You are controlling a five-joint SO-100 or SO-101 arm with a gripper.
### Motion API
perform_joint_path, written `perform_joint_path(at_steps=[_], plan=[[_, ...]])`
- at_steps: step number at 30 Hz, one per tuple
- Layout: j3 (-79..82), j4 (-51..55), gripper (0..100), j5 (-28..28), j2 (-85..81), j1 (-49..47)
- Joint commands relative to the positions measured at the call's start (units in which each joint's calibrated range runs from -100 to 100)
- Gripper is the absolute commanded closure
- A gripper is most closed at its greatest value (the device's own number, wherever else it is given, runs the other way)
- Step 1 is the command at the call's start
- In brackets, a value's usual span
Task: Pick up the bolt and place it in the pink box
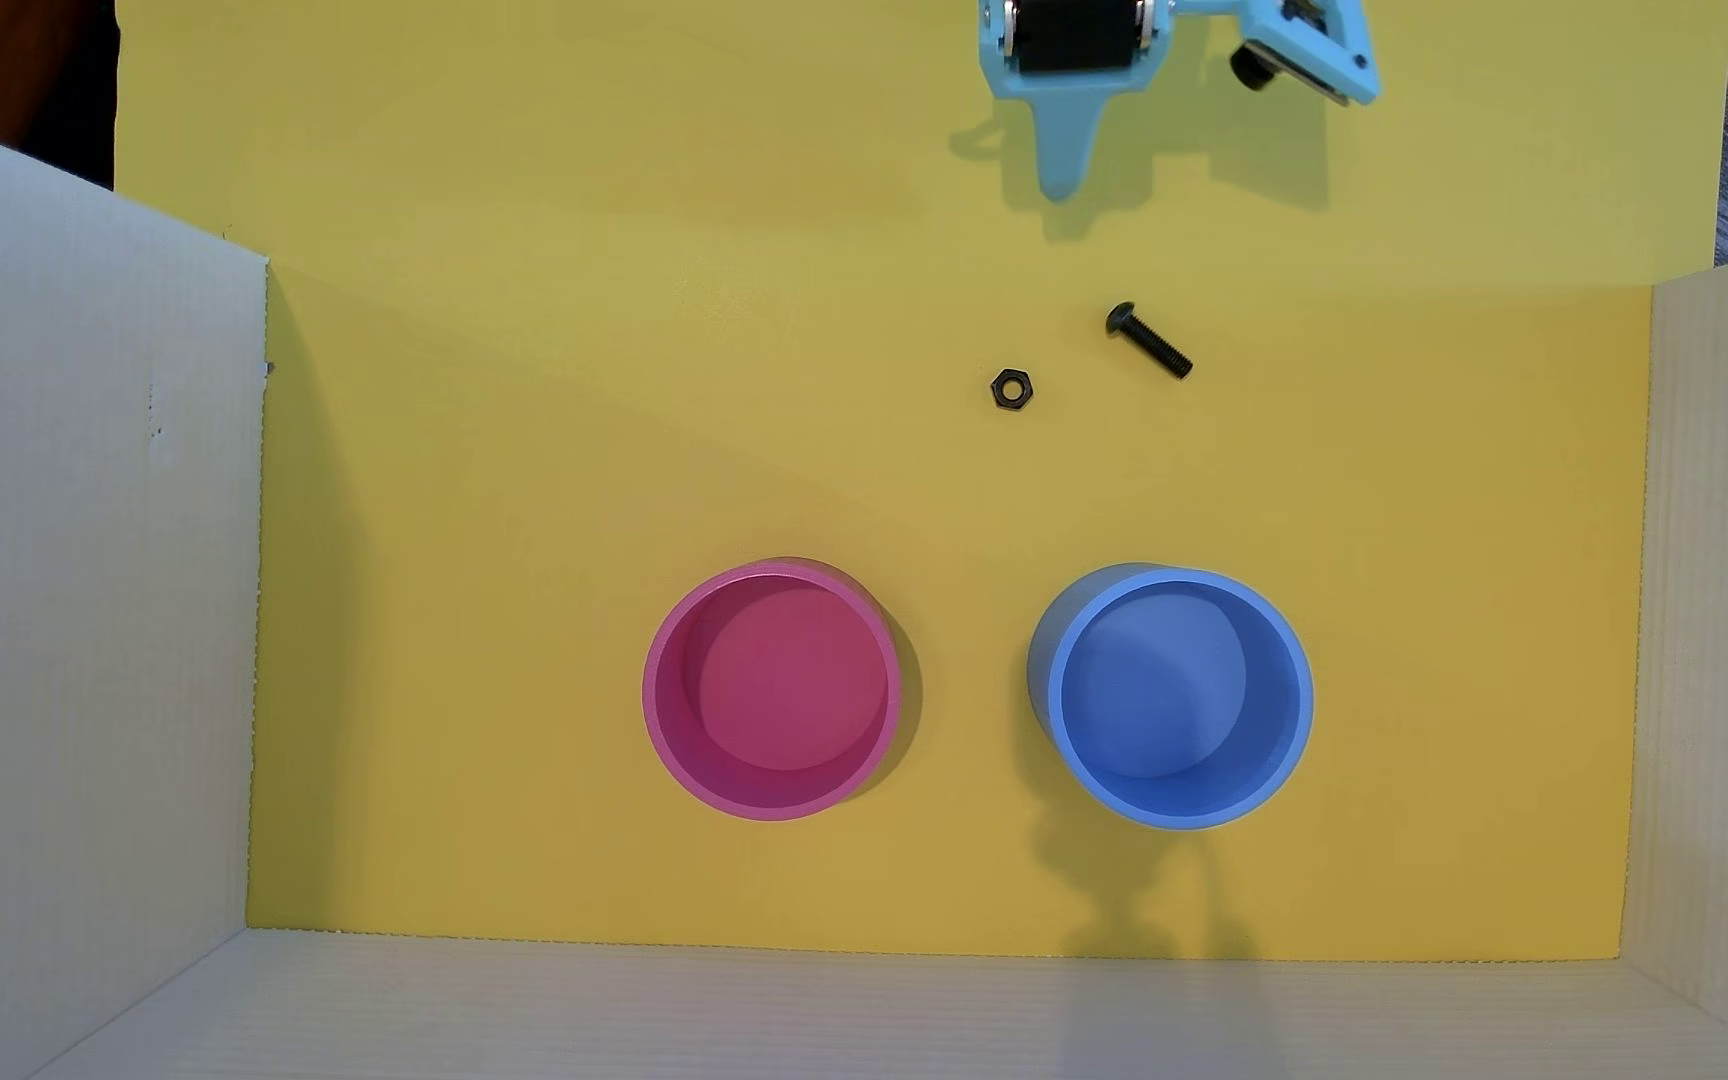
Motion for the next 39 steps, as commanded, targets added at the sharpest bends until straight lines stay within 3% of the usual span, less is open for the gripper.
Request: perform_joint_path(at_steps=[1,9,39], plan=[[-13.0,-1.1,99,-0.2,1.0,-0.9],[-23.8,8.6,98,-0.2,14.0,-4.9],[-51.8,2.3,98,-1.2,74.0,-5.1]])
